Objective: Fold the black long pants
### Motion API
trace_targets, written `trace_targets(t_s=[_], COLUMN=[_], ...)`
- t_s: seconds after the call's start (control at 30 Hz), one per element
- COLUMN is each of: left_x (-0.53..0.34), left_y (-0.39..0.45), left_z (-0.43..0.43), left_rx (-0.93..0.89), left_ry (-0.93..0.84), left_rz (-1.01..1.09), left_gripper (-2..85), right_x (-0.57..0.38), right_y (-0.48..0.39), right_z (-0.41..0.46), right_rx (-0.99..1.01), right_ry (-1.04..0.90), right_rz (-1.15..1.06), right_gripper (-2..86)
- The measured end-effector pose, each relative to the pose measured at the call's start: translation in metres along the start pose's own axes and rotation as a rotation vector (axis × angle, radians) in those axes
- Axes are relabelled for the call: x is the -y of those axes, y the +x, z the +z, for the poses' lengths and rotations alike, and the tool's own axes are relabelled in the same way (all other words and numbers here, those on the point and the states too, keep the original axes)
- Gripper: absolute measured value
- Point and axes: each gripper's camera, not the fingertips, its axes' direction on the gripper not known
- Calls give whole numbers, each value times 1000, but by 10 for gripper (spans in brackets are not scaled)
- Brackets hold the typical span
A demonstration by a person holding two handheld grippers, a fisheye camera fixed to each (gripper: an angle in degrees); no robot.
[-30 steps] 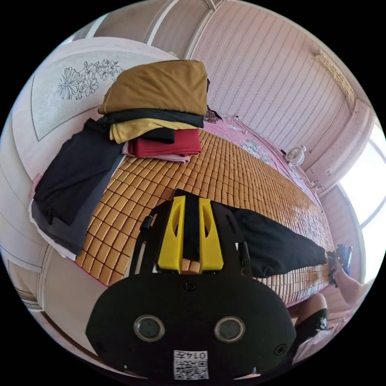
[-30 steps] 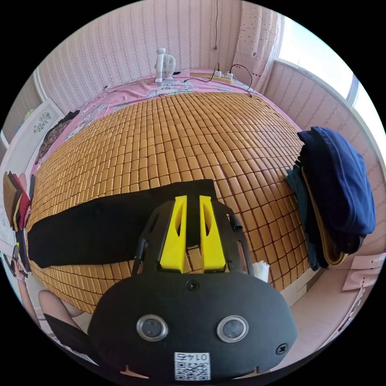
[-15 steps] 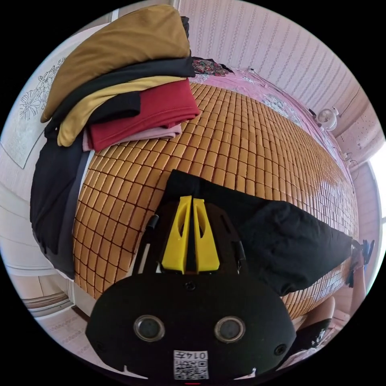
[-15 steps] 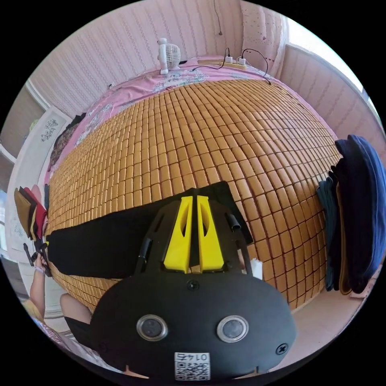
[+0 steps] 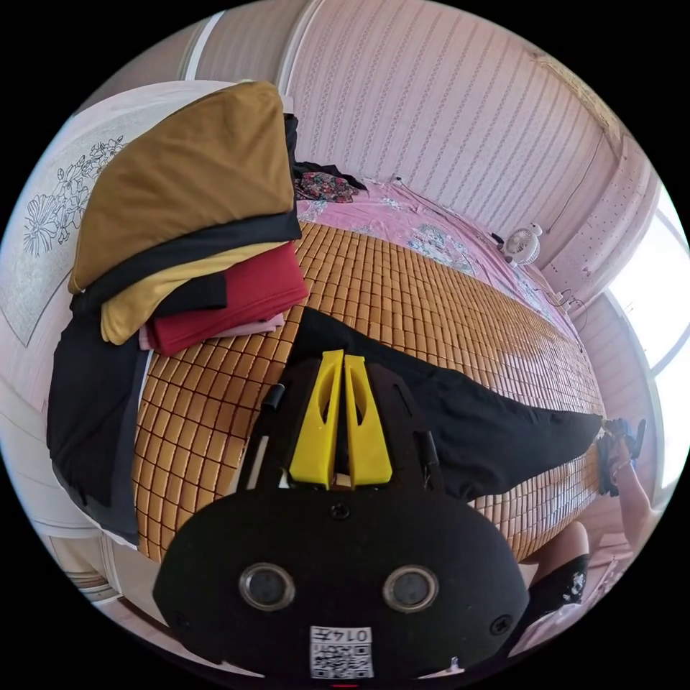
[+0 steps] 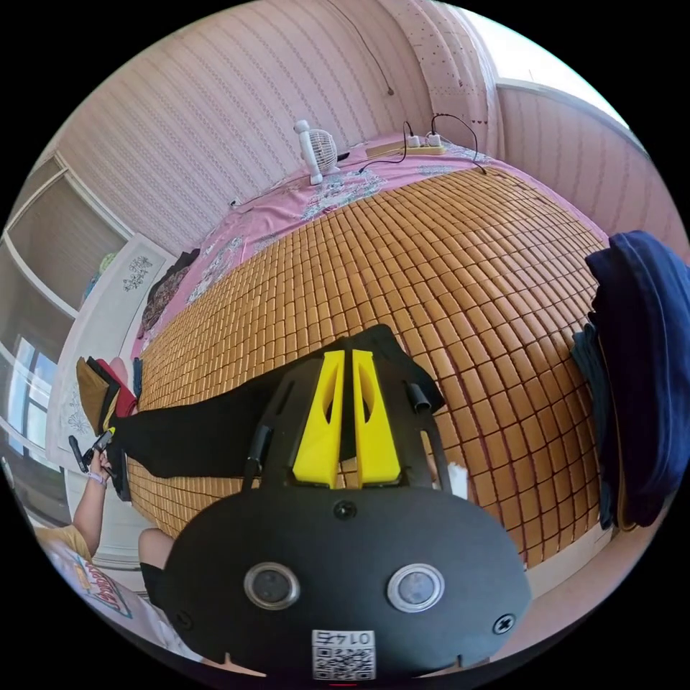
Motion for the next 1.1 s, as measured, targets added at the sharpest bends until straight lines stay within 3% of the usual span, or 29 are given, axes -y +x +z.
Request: trace_targets(t_s=[0.27, 0.47, 0.7, 0.77, 0.87, 1.1], left_x=[4, 5, 3, 4, 2, 2], left_y=[-9, -19, -32, -34, -36, -34], left_z=[-11, -8, -6, -5, -8, -37], left_rx=[-23, -32, -25, -19, -23, -48], left_ry=[8, 7, -16, -24, 0, 70], left_rz=[5, -7, -36, -39, -66, -62], left_gripper=[-10, -10, -10, -10, -10, -10], right_x=[12, 20, 26, 24, 30, 16], right_y=[-7, -9, 9, 7, 7, -4], right_z=[-30, -21, 28, 22, 10, -108], right_rx=[-27, -91, -304, -311, -283, -56], right_ry=[69, -42, -109, -48, -81, 182], right_rz=[-4, -17, 117, 66, 36, -51], right_gripper=[0, 8, 41, 25, 1, -7])
